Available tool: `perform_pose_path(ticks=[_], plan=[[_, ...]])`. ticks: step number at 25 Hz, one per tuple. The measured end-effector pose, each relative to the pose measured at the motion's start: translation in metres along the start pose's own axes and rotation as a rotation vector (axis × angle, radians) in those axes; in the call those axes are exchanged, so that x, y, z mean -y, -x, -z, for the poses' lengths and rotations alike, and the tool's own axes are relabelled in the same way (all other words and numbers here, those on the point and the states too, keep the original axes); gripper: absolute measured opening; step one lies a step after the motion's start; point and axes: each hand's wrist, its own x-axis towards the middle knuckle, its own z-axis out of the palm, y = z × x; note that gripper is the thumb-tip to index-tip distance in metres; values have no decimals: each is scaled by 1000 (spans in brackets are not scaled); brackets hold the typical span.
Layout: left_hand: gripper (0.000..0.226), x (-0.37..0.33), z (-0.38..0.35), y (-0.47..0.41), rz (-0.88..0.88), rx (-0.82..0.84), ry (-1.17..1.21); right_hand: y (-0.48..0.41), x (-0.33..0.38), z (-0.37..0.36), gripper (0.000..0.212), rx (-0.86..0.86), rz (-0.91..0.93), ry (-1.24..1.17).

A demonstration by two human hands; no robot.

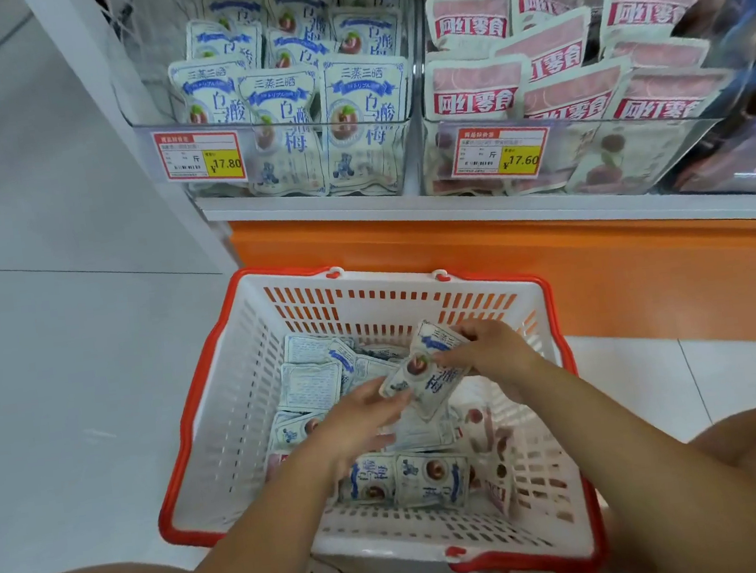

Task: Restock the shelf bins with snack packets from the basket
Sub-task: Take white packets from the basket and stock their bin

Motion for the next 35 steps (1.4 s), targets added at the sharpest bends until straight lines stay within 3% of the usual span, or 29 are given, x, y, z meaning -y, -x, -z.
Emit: perform_pose_path(ticks=[2, 4, 7, 11, 14, 16, 19, 22, 29, 32, 35], plan=[[36, -11, -2, 8, -29, 32, 268, 10, 2, 9, 19, 83, 3, -312], [28, -19, -2, 15, -52, 53, 383, 16, 0, 14, 26, 126, 6, -513], [16, -26, -5, 24, -44, 73, 431, 21, -2, 22, 26, 124, 10, -612], [17, -37, -12, 35, -65, 68, 415, 33, 4, 25, 30, 93, 42, -678], [22, -48, -14, 45, -131, 49, 440, 43, 11, 21, 51, 142, 57, -811], [21, -55, -13, 52, -181, 28, 453, 51, 15, 15, 62, 212, 85, -761], [19, -65, -11, 63, -245, -28, 437, 61, 23, 1, 43, 196, 191, -607], [23, -79, -5, 77, -316, -51, 349, 69, 44, -9, 28, 75, 298, -577], [27, -164, 35, 124, -590, -149, 82, 86, 145, -19, 21, -1, 525, -445], [33, -199, 66, 133, -804, -359, -77, 85, 206, -7, 16, -97, 630, -327], [44, -217, 109, 123, -1039, -887, -601, 64, 279, 6, 20, -178, 741, -200]])
